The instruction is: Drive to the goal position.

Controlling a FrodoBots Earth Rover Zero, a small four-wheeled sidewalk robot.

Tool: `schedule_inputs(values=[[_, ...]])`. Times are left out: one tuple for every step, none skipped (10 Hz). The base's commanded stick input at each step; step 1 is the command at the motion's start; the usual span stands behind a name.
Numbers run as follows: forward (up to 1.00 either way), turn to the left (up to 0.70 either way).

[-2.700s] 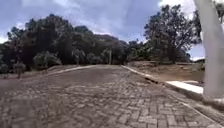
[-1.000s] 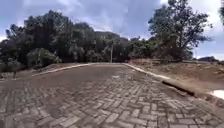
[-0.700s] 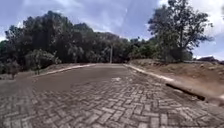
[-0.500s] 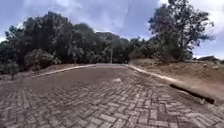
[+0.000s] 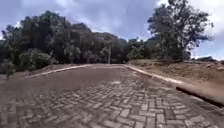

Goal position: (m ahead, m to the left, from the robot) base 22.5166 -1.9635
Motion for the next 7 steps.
schedule_inputs(values=[[1.00,0.00],[1.00,0.00],[1.00,0.00],[1.00,0.00],[1.00,0.00],[1.00,0.00],[1.00,0.00]])
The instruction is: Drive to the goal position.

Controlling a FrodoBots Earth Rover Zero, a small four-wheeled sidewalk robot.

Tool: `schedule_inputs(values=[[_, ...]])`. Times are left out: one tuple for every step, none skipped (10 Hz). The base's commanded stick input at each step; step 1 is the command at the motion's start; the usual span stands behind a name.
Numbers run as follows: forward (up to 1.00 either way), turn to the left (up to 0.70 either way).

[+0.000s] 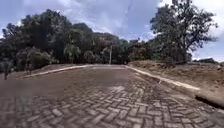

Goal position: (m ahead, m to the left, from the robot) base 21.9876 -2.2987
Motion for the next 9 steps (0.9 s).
schedule_inputs(values=[[1.00,0.00],[1.00,0.00],[1.00,-0.10],[1.00,-0.27],[1.00,-0.15],[1.00,-0.10],[1.00,-0.18],[1.00,-0.04],[1.00,-0.21]])
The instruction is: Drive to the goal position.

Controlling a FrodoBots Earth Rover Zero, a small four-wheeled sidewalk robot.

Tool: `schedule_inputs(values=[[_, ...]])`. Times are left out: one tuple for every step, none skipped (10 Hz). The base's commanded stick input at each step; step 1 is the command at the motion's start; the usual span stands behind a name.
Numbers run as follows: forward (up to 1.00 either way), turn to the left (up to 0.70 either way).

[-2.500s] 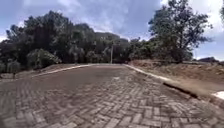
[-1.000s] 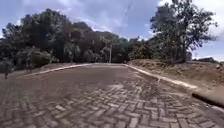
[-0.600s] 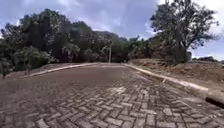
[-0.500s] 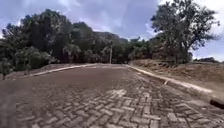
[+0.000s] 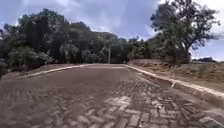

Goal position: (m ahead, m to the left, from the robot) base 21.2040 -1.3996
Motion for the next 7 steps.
schedule_inputs(values=[[1.00,0.00],[1.00,0.00],[1.00,0.00],[1.00,0.00],[1.00,-0.04],[1.00,-0.23],[1.00,0.00]])
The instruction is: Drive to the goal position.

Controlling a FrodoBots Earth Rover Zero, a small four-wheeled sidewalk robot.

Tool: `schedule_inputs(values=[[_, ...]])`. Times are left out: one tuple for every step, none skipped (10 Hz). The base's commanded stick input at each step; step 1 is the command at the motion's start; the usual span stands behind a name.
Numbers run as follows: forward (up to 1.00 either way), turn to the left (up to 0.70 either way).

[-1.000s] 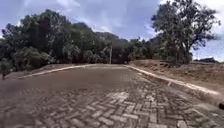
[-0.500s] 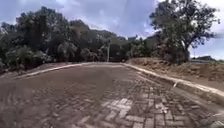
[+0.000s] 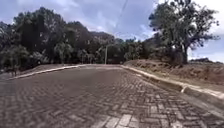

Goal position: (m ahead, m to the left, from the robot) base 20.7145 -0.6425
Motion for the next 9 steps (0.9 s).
schedule_inputs(values=[[1.00,0.00],[1.00,0.00],[1.00,0.00],[1.00,0.00],[1.00,0.00],[1.00,0.00],[1.00,0.00],[1.00,-0.19],[1.00,-0.14]])
